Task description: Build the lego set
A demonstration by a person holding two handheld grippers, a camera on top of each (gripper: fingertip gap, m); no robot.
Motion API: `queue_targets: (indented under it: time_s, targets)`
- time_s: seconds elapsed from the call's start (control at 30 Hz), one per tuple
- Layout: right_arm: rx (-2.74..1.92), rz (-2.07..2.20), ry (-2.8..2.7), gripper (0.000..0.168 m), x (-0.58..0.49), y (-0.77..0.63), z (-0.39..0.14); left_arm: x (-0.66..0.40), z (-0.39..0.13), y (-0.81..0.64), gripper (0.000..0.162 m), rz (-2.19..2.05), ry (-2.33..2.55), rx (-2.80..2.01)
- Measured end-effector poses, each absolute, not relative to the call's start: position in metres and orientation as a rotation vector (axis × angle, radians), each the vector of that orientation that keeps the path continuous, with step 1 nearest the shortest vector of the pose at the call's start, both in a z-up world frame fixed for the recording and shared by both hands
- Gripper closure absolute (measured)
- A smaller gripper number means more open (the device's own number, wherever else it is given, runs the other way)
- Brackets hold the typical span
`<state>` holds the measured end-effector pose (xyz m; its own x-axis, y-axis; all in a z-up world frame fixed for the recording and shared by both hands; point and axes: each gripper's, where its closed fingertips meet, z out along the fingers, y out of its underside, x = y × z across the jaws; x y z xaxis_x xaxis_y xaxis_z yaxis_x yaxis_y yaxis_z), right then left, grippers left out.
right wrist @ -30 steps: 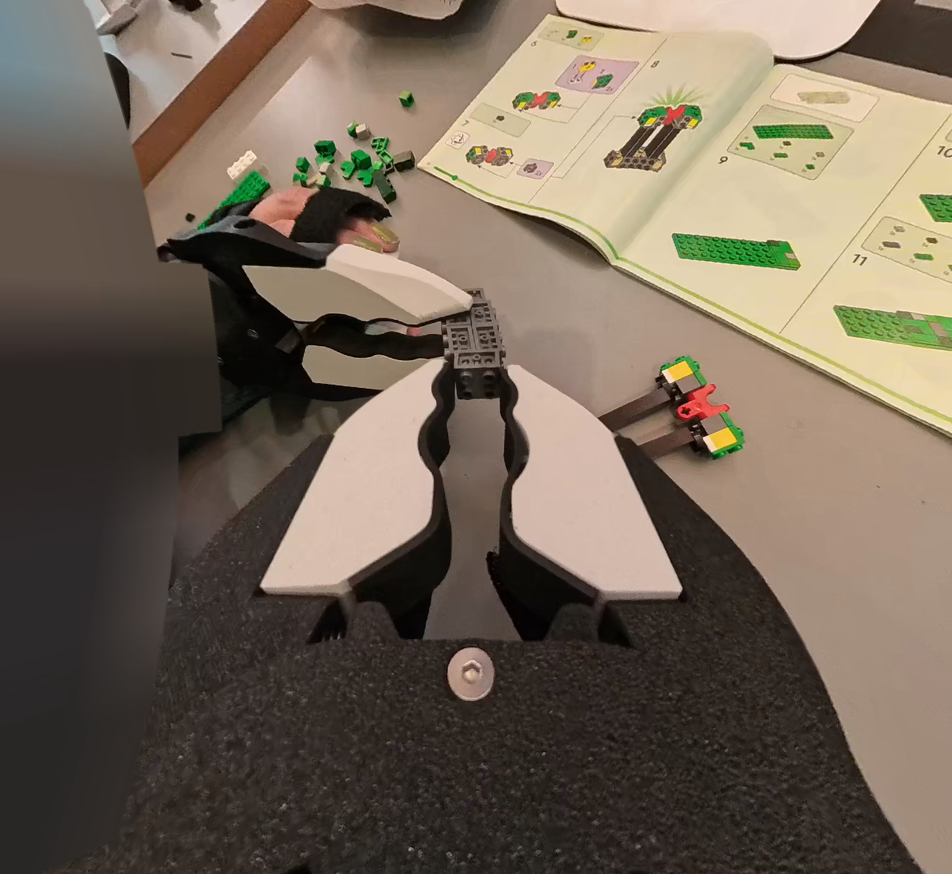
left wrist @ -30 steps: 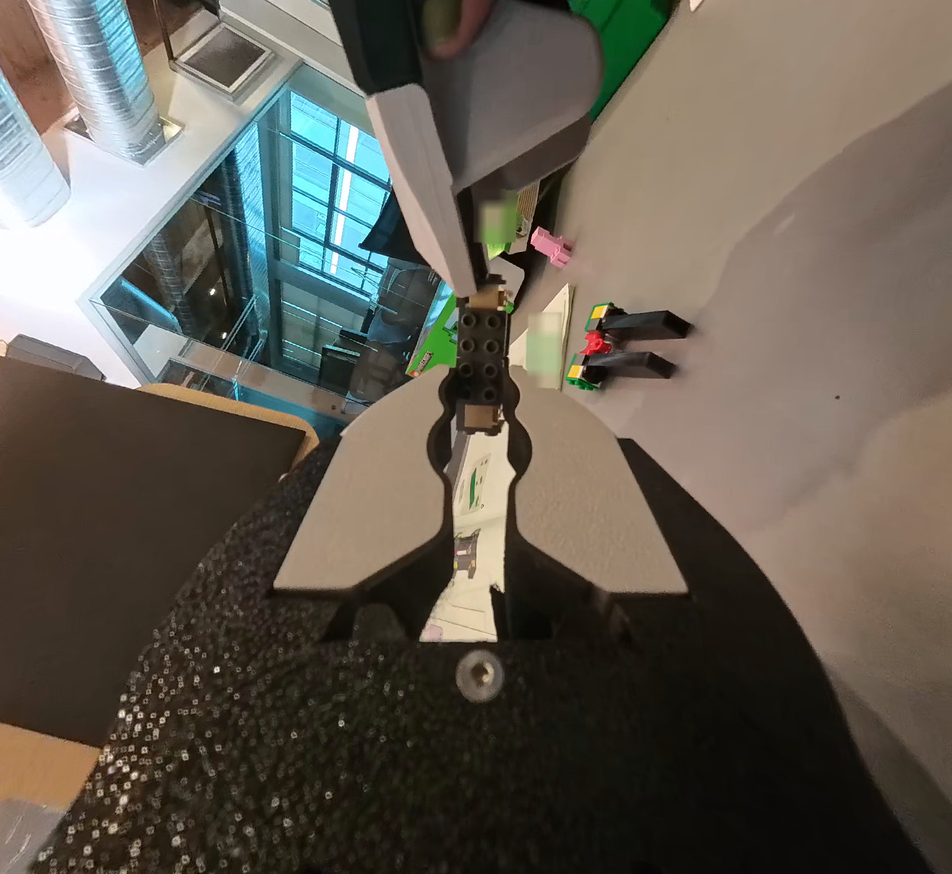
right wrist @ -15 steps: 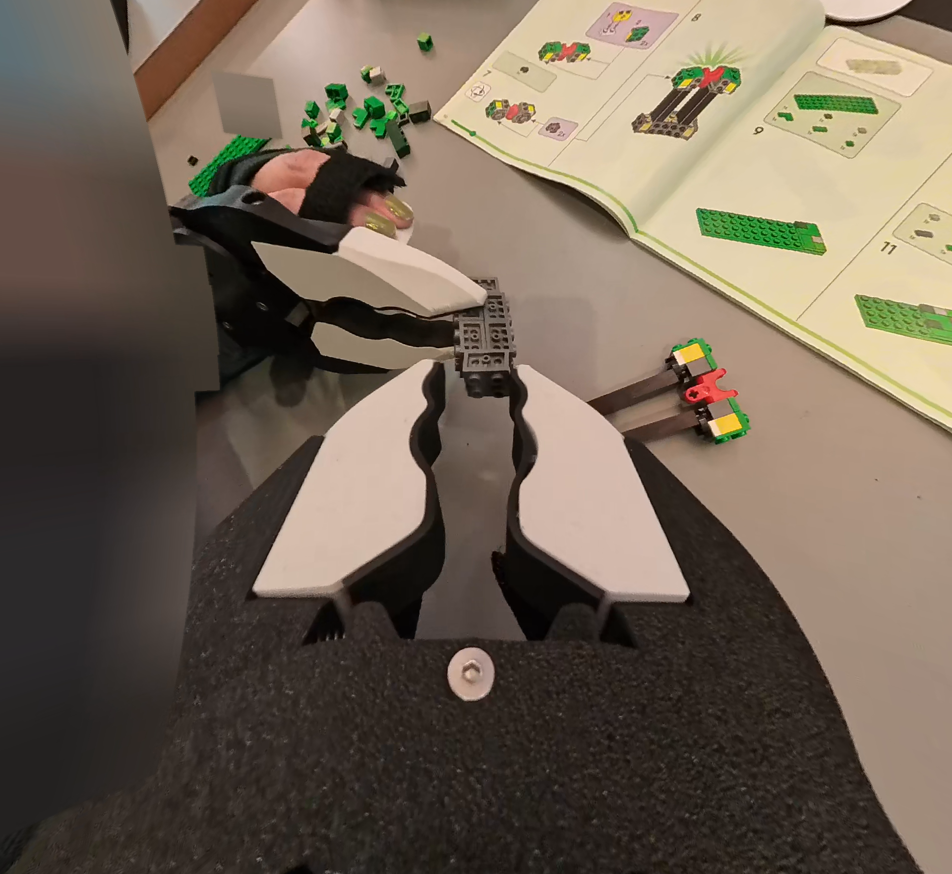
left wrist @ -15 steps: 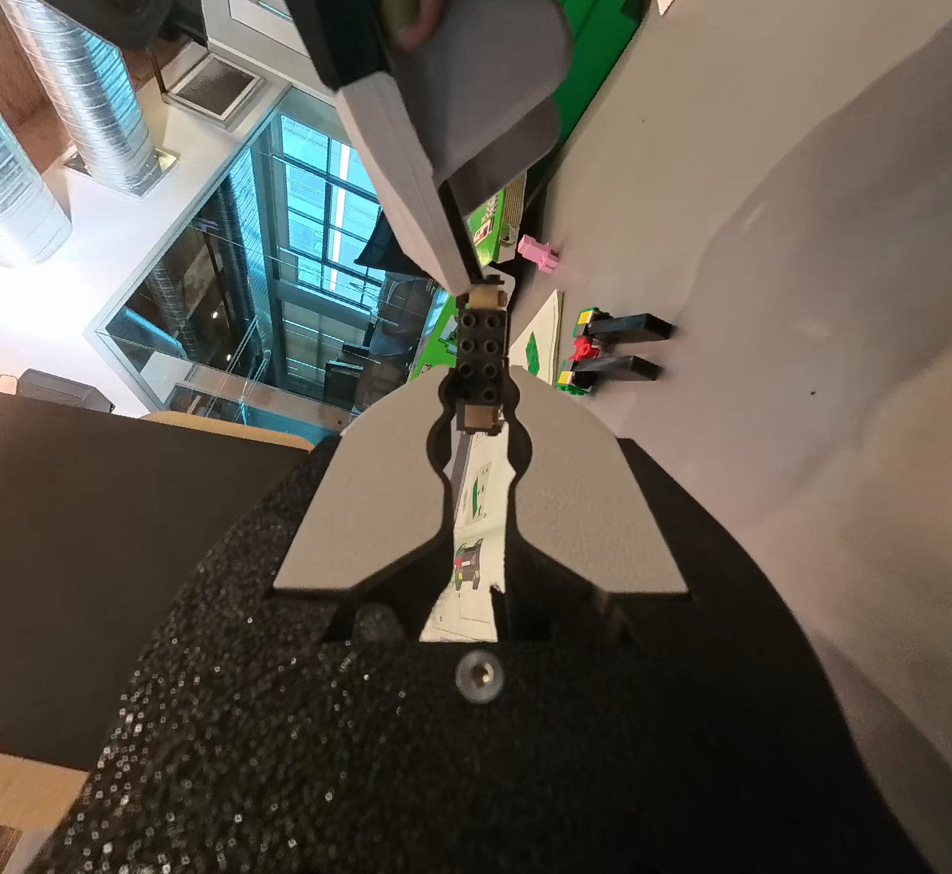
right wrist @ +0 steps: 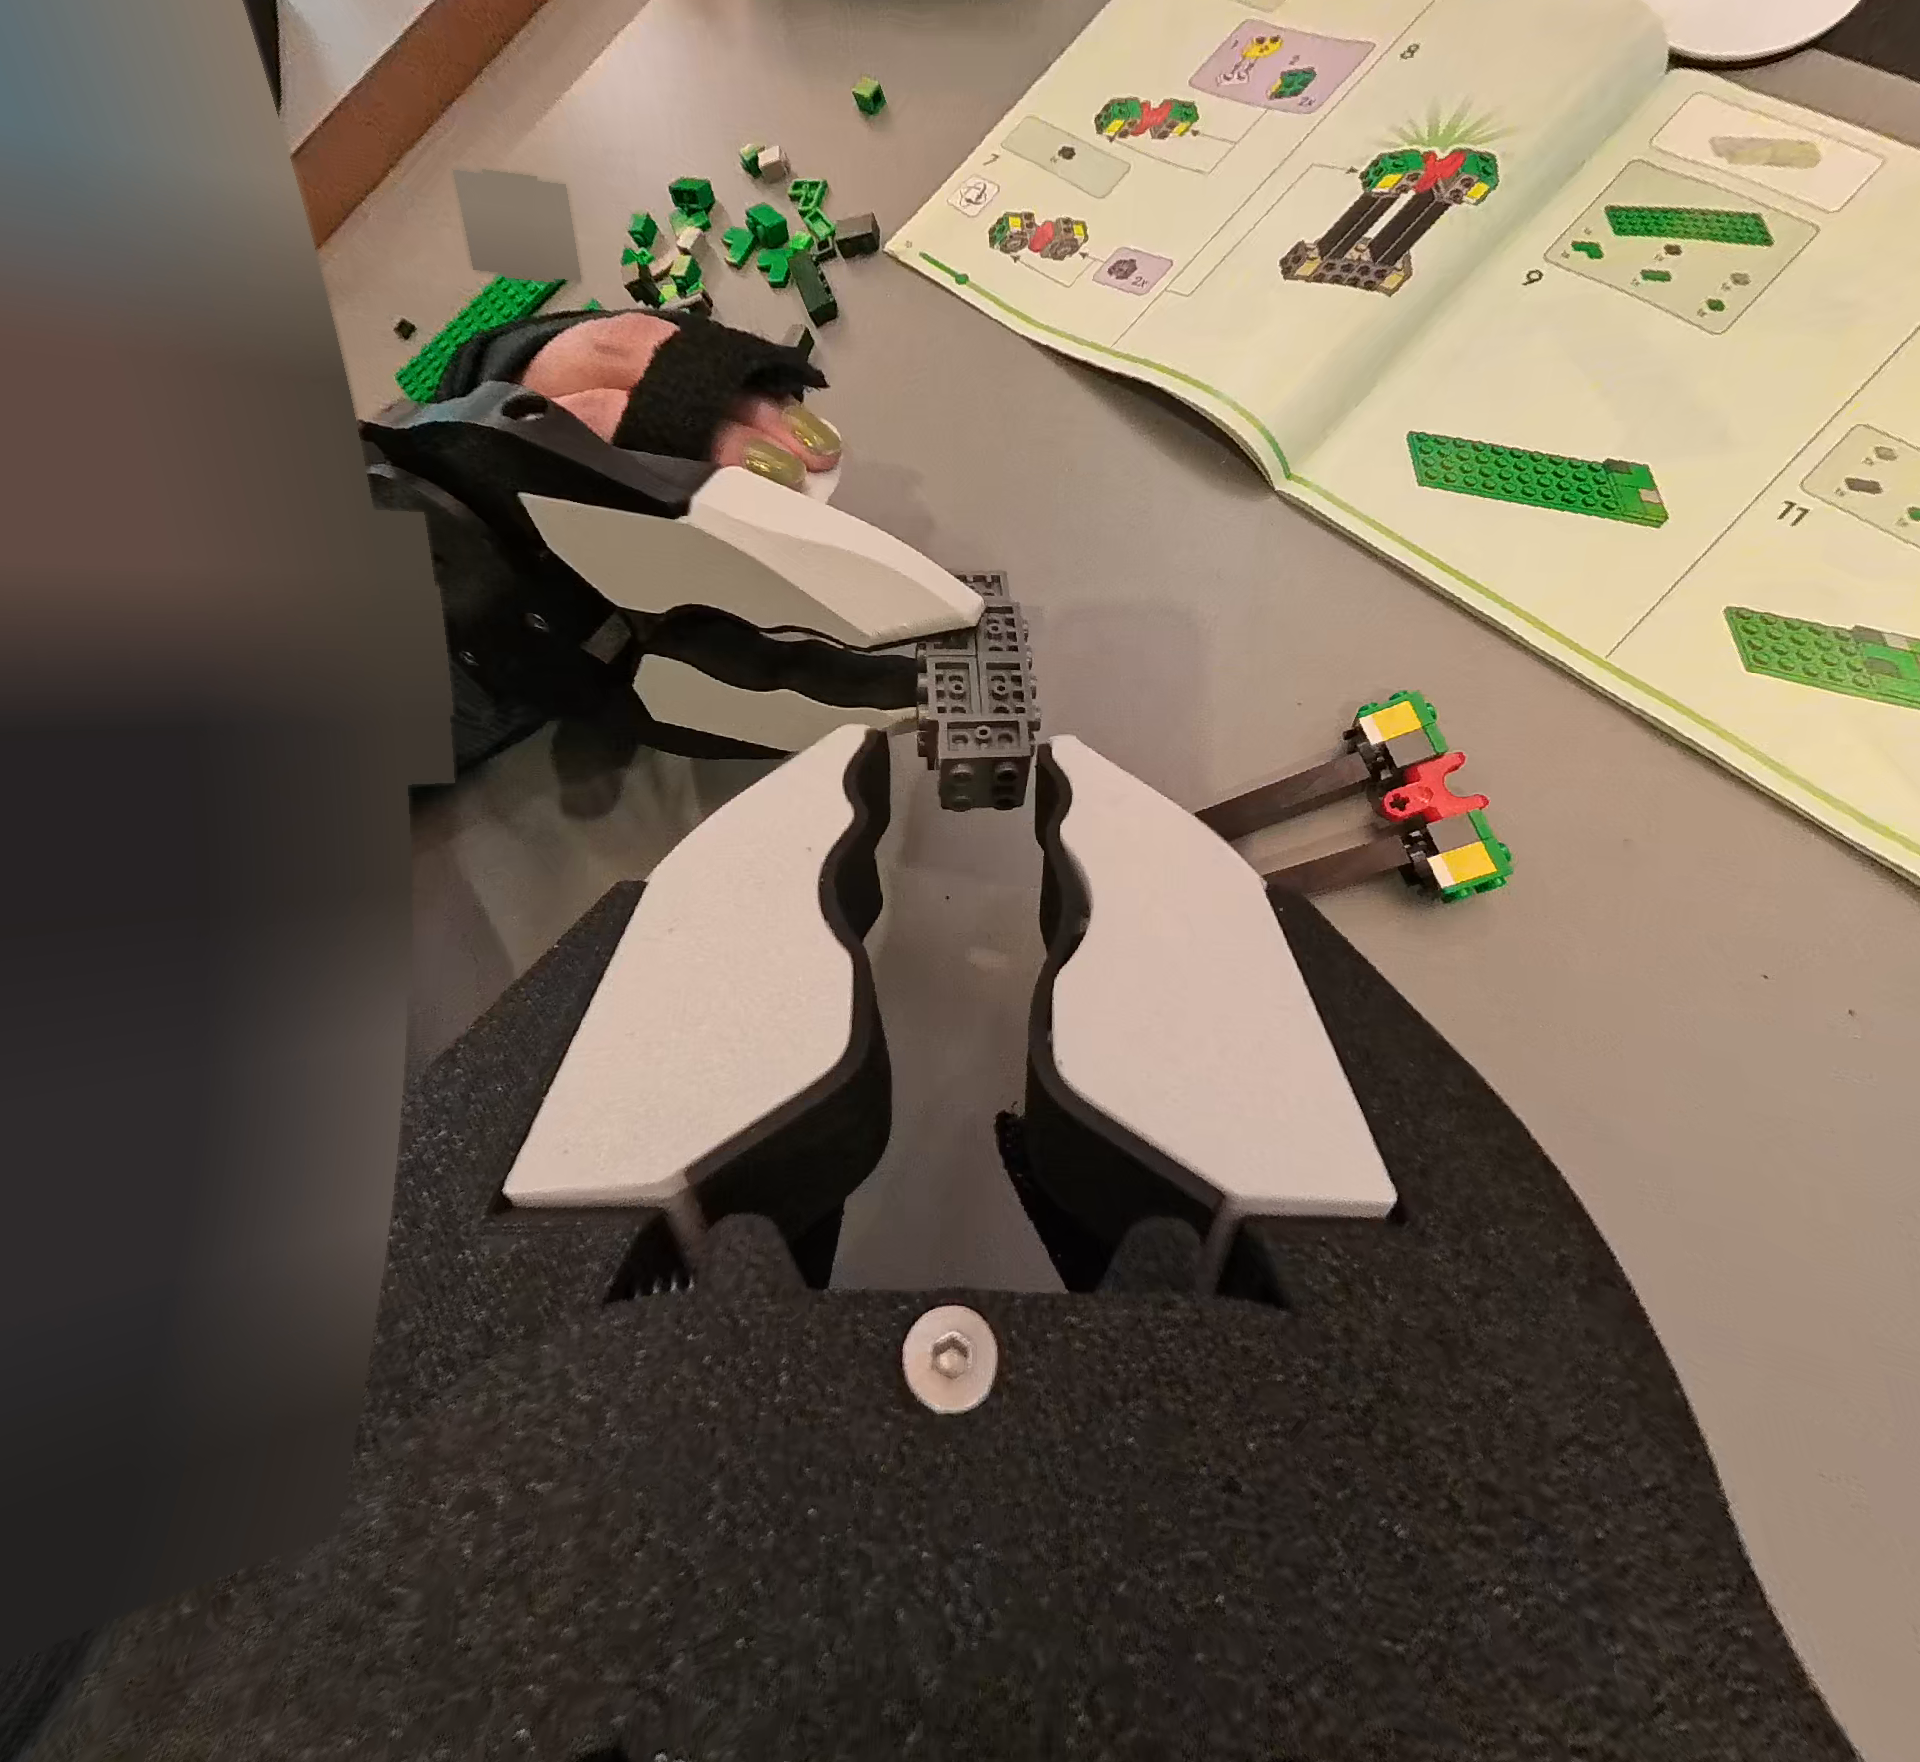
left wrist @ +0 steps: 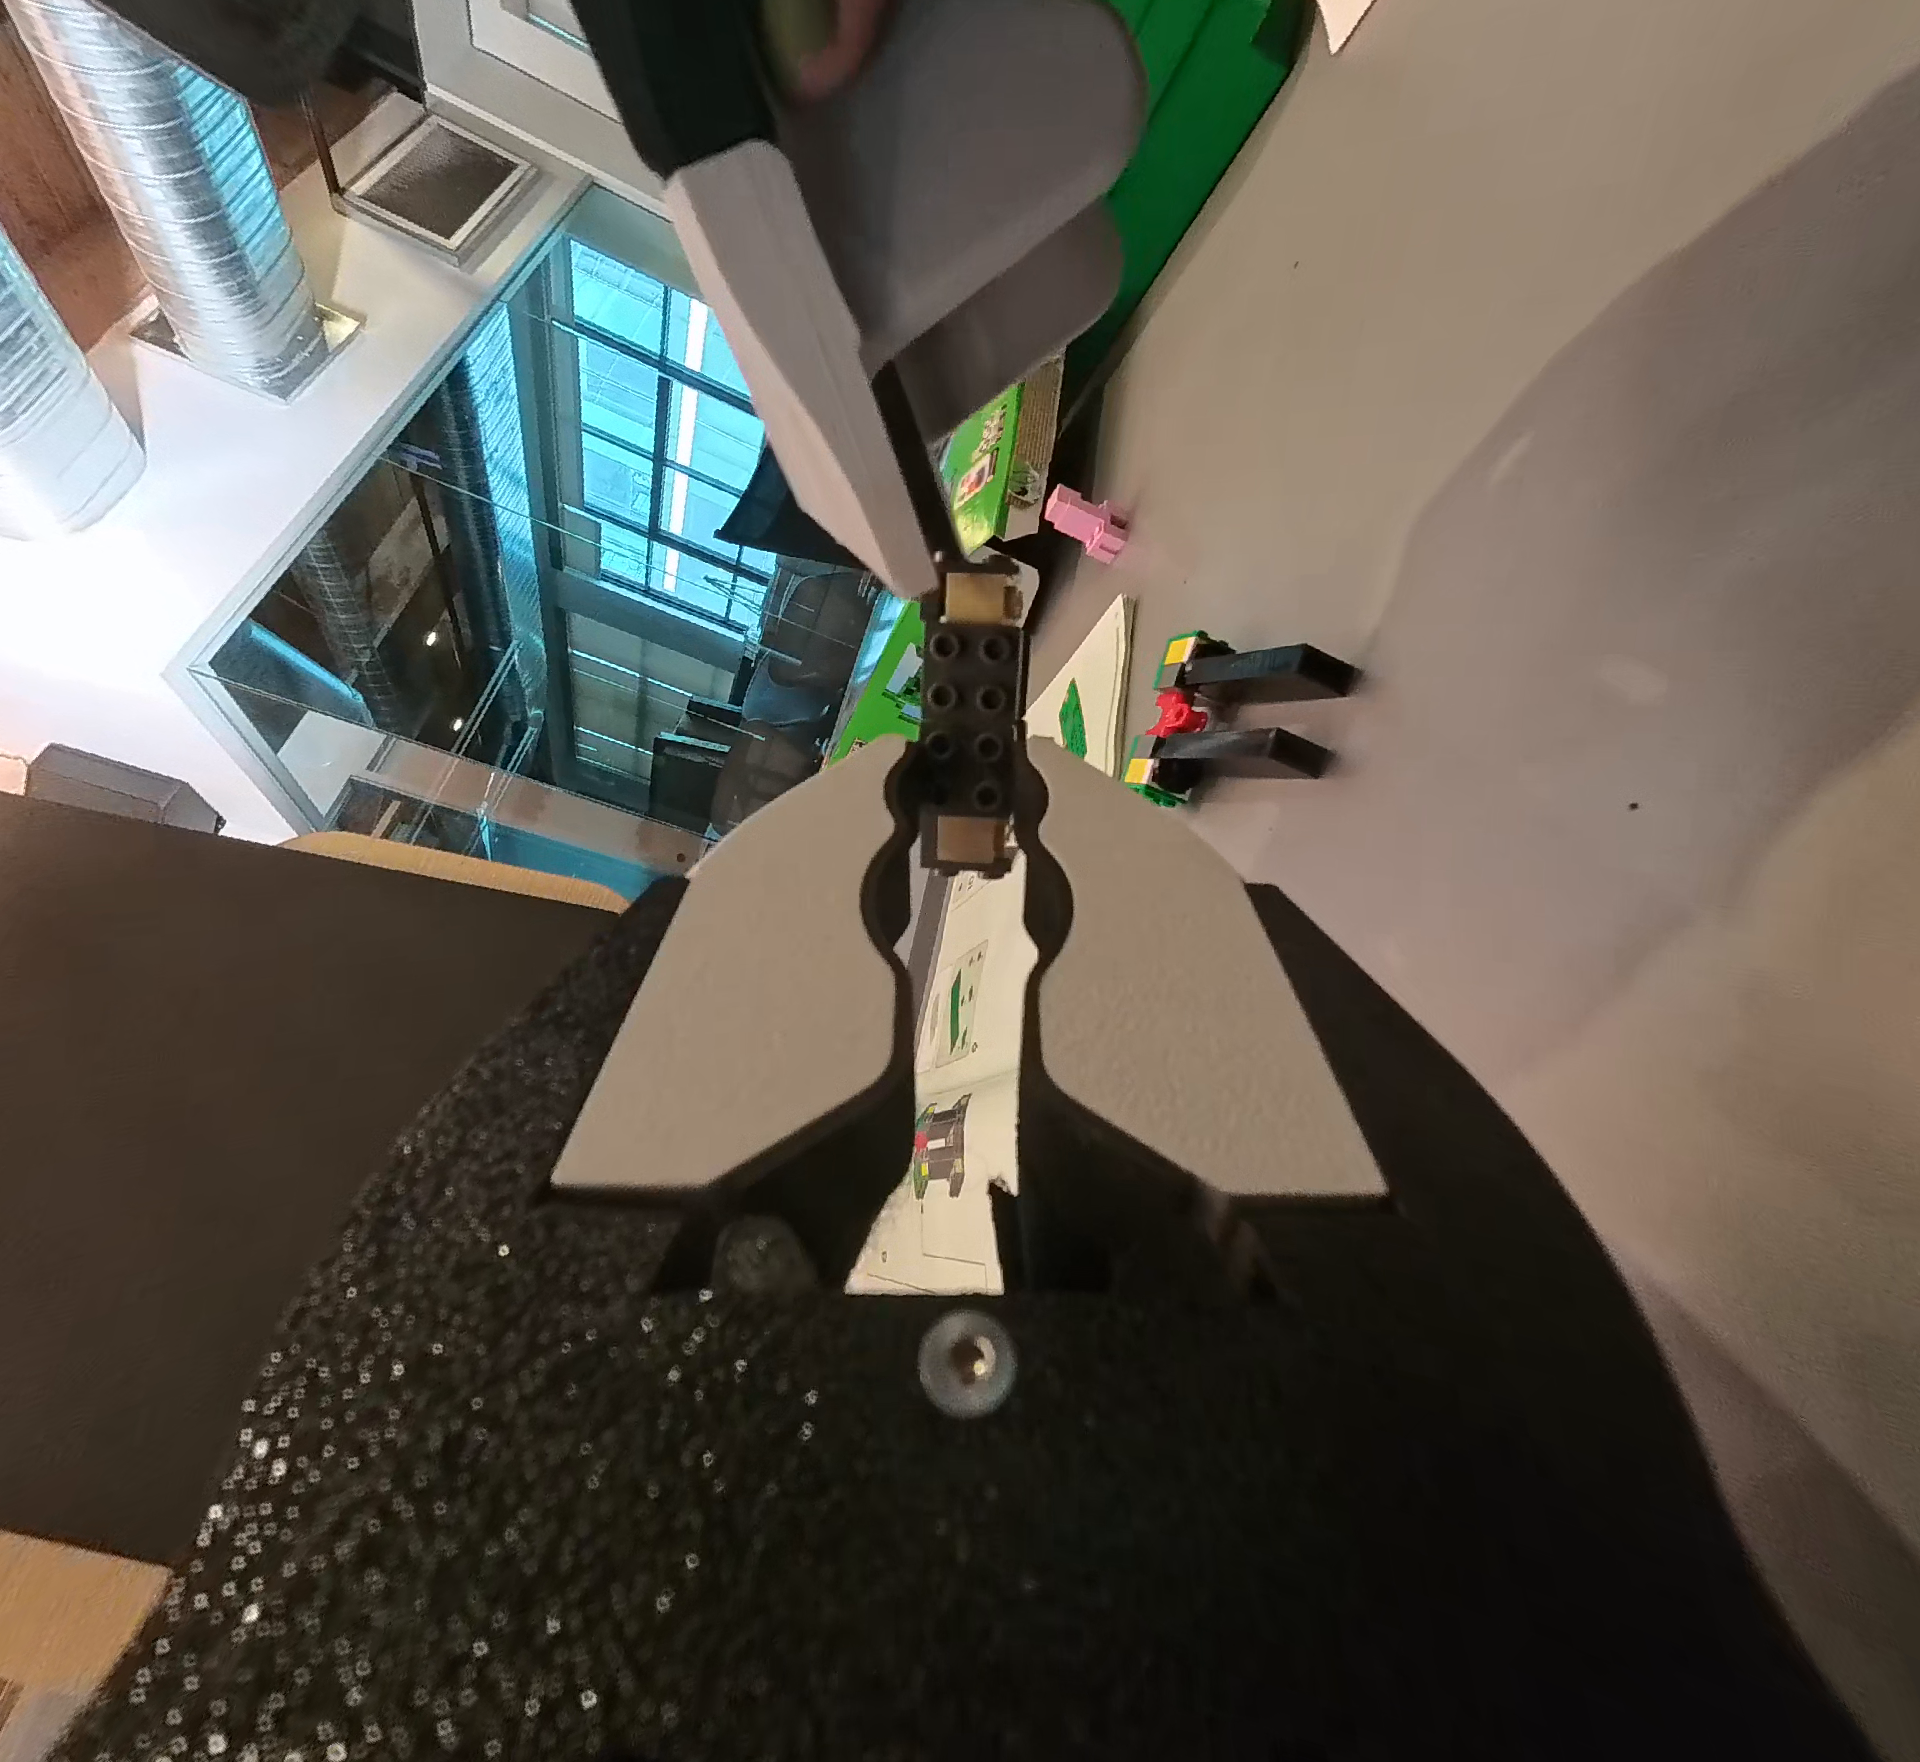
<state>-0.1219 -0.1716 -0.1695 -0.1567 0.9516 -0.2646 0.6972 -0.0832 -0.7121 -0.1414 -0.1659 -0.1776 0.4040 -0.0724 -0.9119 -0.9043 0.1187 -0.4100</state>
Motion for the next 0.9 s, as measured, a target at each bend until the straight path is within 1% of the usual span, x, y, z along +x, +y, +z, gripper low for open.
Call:
queue_targets:
  time_s: [0.1,0.2,0.33,0.43,0.53,0.77,0.9]
  targets:
    - [-1.778,1.087,-1.864,0.139,-0.122,-0.171,-0.168,-0.141,-0.178,-0.166,0.146,0.778,0.984,-1.318]
    - [-1.736,1.079,-1.848,0.131,-0.123,-0.168,-0.162,-0.143,-0.178,-0.166,0.146,0.763,0.974,-1.327]
    - [-1.485,1.048,-1.85,0.126,-0.124,-0.17,-0.147,-0.144,-0.178,-0.165,0.146,0.683,0.943,-1.363]
    - [-1.253,0.896,-1.883,0.132,-0.123,-0.175,-0.142,-0.144,-0.181,-0.165,0.146,0.628,0.933,-1.397]
    - [-1.081,0.597,-1.921,0.138,-0.121,-0.173,-0.149,-0.145,-0.184,-0.164,0.146,0.596,0.926,-1.433]
    - [-0.841,0.078,-2.044,0.138,-0.122,-0.168,-0.173,-0.146,-0.193,-0.161,0.146,0.559,0.923,-1.501]
    - [-0.744,-0.065,-2.075,0.143,-0.125,-0.169,-0.181,-0.146,-0.196,-0.161,0.146,0.543,0.927,-1.521]
